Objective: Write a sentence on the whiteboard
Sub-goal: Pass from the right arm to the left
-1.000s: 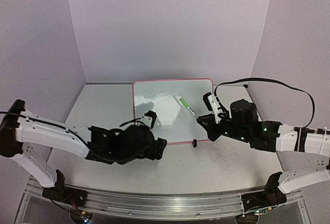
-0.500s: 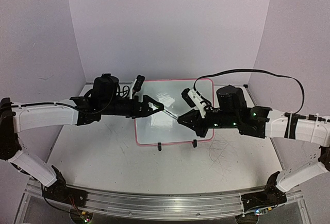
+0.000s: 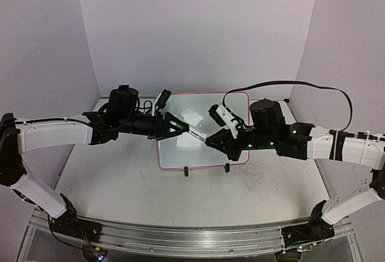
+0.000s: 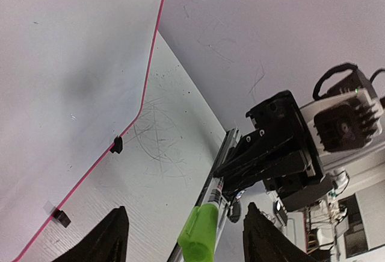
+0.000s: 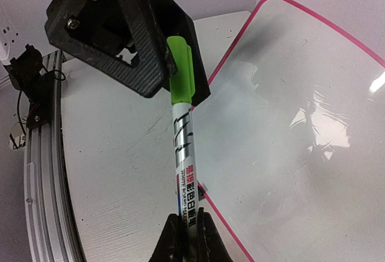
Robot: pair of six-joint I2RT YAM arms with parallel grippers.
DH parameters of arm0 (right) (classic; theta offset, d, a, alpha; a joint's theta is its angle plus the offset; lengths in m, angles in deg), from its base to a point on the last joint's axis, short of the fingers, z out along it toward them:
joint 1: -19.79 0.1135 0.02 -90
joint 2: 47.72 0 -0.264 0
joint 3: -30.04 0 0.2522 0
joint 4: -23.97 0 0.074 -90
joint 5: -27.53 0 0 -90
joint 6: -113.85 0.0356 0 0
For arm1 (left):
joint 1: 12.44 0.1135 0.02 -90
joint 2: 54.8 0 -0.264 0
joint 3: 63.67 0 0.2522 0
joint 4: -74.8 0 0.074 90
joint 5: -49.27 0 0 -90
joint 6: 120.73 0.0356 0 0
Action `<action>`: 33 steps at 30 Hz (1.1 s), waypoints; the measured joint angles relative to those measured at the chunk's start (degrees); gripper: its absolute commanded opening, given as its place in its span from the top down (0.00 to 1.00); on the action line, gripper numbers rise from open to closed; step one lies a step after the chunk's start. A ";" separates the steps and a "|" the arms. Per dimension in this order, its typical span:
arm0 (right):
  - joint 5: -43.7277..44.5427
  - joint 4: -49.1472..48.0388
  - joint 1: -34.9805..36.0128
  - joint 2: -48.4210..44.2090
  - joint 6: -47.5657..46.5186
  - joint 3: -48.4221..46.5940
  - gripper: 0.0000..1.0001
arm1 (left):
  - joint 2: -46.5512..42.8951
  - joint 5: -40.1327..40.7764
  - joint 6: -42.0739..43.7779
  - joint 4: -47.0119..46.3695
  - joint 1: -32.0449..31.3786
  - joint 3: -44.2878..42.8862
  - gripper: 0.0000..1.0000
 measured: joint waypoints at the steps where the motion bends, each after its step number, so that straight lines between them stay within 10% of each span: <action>1: -0.01 0.05 0.00 0.00 -0.13 0.00 1.00 | 0.00 -0.10 -0.37 -0.05 0.19 -0.15 0.46; 21: 0.18 0.48 0.00 0.53 -0.64 0.00 1.00 | 1.49 -4.09 -2.44 -0.98 0.37 -1.69 0.98; 23: 0.29 0.40 0.00 0.61 -0.53 0.00 0.88 | 1.48 -3.86 -2.39 -0.95 0.27 -1.82 1.00; 29: 2.82 -0.95 0.00 0.39 4.13 0.12 0.03 | 0.95 -0.51 -1.91 -0.87 0.39 -1.85 1.00; 33: 6.34 -3.63 0.00 -1.60 11.79 1.58 0.02 | -0.54 2.98 -2.05 -1.18 0.58 -1.83 1.00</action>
